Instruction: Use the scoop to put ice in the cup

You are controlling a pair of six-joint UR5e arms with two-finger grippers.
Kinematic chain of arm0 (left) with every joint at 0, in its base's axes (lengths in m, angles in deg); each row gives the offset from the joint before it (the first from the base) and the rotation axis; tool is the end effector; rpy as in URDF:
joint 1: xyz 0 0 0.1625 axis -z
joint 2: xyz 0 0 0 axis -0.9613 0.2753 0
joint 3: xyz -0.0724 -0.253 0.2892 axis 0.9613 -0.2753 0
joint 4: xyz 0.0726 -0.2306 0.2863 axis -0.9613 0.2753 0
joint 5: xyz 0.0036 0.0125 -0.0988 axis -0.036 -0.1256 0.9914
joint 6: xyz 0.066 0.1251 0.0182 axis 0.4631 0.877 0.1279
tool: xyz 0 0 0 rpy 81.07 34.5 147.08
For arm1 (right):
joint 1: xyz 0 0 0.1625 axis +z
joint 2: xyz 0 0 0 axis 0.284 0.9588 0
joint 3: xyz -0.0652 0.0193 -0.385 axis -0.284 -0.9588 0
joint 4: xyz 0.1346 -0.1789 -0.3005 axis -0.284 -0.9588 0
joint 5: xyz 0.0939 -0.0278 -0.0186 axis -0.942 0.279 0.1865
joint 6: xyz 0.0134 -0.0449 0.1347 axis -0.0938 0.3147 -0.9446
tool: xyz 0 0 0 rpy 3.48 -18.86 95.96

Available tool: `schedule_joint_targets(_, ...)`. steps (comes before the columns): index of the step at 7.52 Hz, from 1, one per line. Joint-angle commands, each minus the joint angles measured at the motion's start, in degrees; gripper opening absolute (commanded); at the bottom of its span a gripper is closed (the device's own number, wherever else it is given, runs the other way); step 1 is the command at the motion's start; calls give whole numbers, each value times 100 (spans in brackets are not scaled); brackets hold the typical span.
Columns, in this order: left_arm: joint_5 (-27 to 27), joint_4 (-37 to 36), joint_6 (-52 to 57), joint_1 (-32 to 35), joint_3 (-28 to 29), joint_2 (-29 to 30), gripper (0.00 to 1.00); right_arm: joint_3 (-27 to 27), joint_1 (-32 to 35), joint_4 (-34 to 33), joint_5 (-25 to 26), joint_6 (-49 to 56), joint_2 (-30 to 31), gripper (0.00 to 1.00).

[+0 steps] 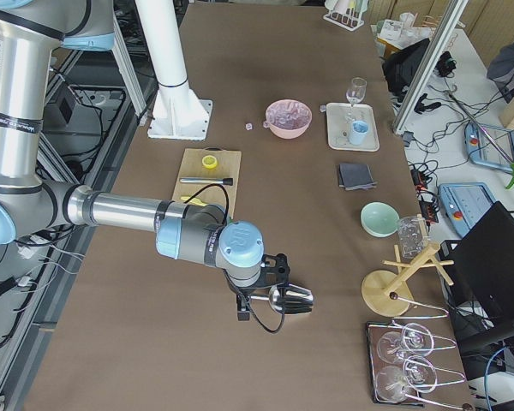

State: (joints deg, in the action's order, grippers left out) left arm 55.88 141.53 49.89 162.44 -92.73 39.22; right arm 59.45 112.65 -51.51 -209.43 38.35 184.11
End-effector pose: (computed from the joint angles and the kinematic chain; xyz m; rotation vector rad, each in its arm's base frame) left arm -0.0225 -0.4198 0.6206 0.0137 0.7742 0.2233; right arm 0.0681 -0.3356 0.6760 0.0245 -0.7993 -0.0785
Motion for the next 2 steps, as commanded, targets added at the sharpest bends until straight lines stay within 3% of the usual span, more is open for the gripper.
schedule_joint_targets(1, 0, 0, 1, 0, 1, 0, 99, 0, 0, 0, 4, 0, 3, 99)
schedule_joint_targets(2, 0, 0, 1, 0, 1, 0, 99, 0, 0, 0, 4, 0, 3, 99)
